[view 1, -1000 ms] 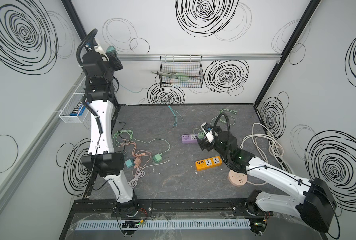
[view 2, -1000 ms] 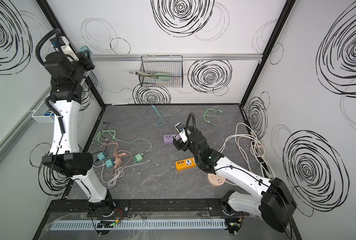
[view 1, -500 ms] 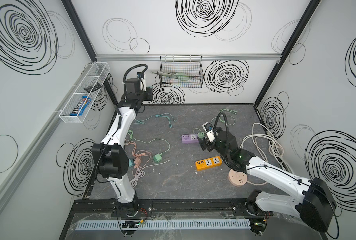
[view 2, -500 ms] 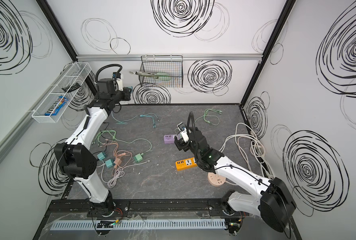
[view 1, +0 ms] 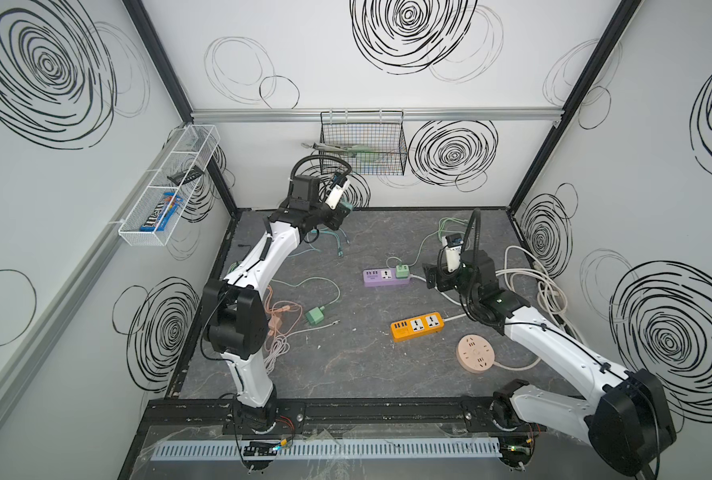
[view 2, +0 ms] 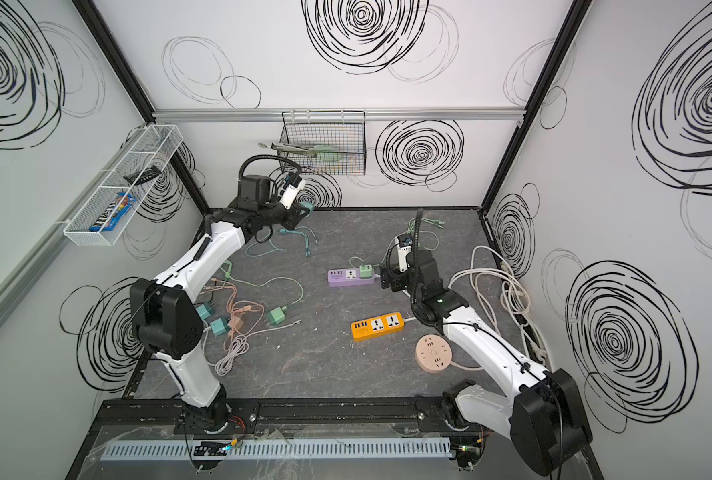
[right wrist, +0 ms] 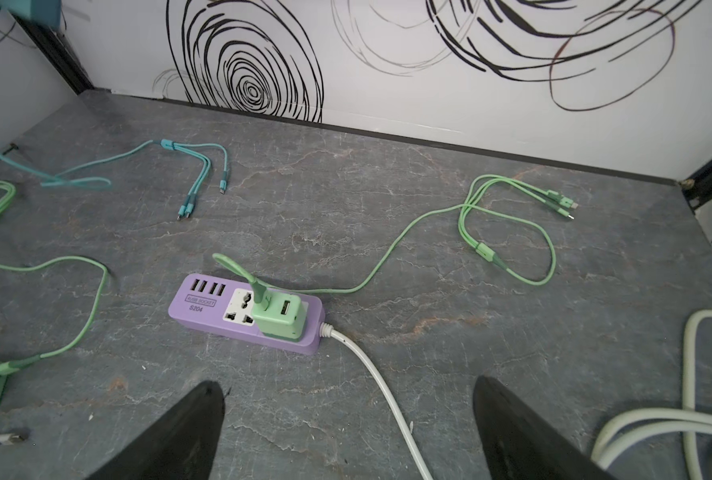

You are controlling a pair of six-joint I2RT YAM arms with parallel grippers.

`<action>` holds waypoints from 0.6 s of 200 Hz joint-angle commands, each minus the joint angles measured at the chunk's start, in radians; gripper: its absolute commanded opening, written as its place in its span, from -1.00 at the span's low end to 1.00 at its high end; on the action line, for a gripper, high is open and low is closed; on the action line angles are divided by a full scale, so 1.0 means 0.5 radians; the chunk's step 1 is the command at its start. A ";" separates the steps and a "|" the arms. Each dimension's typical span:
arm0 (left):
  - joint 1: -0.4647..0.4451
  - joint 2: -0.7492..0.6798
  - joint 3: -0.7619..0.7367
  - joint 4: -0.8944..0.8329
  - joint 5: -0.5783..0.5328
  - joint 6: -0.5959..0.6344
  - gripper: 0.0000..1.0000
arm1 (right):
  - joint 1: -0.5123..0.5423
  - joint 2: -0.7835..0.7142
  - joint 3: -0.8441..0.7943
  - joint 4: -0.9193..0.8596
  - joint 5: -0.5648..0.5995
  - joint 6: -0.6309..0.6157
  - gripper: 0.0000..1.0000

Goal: Insert the plug
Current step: 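Carry the teal charger over the purple strip's free socket with the left gripper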

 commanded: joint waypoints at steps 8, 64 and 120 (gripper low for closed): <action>-0.082 -0.013 -0.097 -0.094 0.110 0.269 -1.00 | -0.070 -0.066 -0.045 -0.033 -0.055 0.213 0.95; -0.258 -0.032 -0.245 -0.195 0.236 0.442 -1.00 | -0.130 -0.071 -0.055 -0.051 -0.041 0.260 0.95; -0.306 -0.029 -0.296 -0.398 0.357 0.801 -1.00 | -0.148 -0.054 -0.045 -0.082 -0.054 0.247 0.95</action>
